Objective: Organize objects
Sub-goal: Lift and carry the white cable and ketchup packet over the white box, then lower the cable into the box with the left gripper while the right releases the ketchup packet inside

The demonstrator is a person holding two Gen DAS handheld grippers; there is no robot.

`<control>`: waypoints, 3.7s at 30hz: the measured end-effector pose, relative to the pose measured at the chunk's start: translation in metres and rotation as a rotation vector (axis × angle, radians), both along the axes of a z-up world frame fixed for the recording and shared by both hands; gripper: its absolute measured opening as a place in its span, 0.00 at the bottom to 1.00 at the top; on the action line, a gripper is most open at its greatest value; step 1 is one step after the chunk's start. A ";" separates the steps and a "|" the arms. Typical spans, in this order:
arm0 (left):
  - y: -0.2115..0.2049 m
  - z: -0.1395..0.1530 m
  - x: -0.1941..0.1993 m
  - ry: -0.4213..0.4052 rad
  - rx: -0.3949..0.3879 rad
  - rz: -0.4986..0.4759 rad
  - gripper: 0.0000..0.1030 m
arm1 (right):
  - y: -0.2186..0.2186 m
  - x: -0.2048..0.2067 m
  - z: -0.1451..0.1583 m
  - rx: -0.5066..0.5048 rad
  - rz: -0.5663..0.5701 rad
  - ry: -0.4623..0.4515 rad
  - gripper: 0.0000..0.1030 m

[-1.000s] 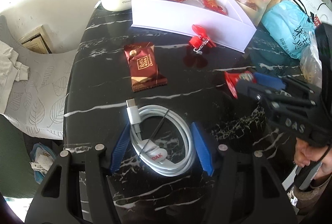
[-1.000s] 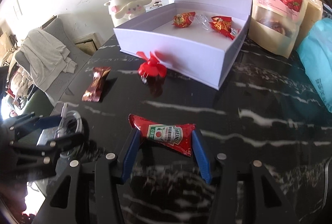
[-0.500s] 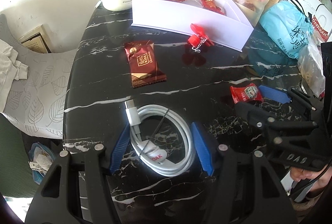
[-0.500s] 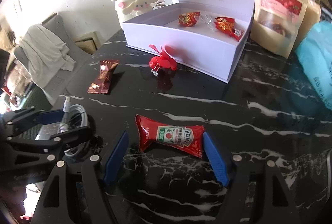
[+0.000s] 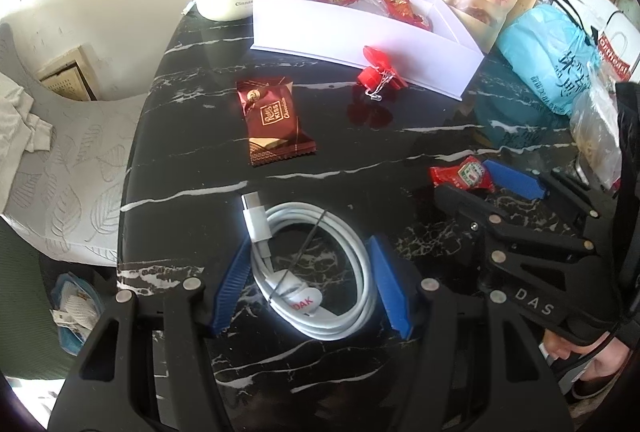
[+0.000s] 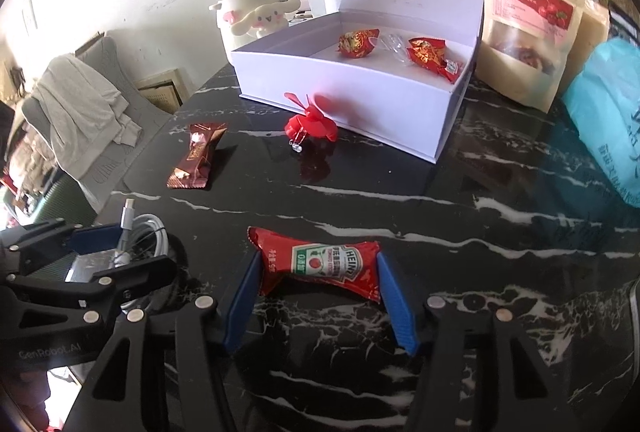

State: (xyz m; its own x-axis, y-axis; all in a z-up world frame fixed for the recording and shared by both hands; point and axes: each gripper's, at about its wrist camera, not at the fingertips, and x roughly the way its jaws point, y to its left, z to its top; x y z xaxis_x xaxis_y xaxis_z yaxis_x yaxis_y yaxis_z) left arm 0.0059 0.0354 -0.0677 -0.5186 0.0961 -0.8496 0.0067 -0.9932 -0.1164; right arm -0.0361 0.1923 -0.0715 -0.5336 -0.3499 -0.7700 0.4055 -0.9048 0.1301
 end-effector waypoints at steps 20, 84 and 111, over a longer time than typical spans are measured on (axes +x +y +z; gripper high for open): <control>0.012 0.045 -0.008 0.091 -0.043 -0.041 0.57 | 0.020 0.016 0.059 -0.038 0.023 0.087 0.57; 0.045 0.087 -0.235 0.148 -0.125 -0.219 0.57 | 0.038 -0.190 0.096 -0.022 0.010 0.149 0.57; 0.059 0.050 -0.345 0.092 -0.149 -0.230 0.57 | 0.030 -0.283 0.057 0.088 -0.005 0.141 0.58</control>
